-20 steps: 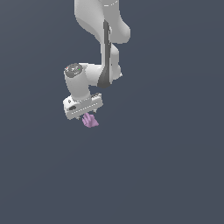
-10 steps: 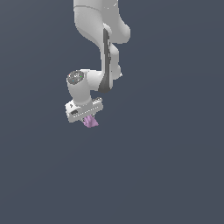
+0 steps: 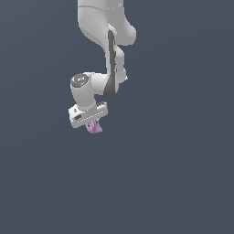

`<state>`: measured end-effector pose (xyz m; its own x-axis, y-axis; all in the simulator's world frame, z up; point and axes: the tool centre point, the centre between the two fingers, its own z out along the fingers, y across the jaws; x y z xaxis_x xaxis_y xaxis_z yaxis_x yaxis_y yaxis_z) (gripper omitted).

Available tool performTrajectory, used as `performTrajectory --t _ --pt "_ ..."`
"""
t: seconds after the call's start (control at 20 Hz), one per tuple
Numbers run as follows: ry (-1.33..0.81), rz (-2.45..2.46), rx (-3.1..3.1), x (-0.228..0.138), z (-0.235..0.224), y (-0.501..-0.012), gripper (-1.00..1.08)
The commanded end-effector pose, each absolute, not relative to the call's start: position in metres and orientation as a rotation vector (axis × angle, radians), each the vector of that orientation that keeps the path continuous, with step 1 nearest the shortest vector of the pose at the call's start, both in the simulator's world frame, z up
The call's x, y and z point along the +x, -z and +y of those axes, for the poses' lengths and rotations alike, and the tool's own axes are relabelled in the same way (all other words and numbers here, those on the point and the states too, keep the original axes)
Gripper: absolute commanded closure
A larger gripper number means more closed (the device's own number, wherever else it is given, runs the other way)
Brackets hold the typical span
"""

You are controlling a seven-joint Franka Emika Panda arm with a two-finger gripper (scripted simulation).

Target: Pick up the object and move it to a goal position.

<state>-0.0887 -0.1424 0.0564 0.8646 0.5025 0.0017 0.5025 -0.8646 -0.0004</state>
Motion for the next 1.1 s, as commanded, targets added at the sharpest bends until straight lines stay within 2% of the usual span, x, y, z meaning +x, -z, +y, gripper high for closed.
performTrajectory --t 0.0,0.5,1.05 --pt "0.002 -0.817 -3.033 -0.089 -0.143 -0.056 1.08" --pt "0.002 -0.817 -3.033 -0.083 -0.151 -0.089 1.08" --pt "0.002 -0.815 -3.033 -0.066 -0.177 -0.183 1.08"
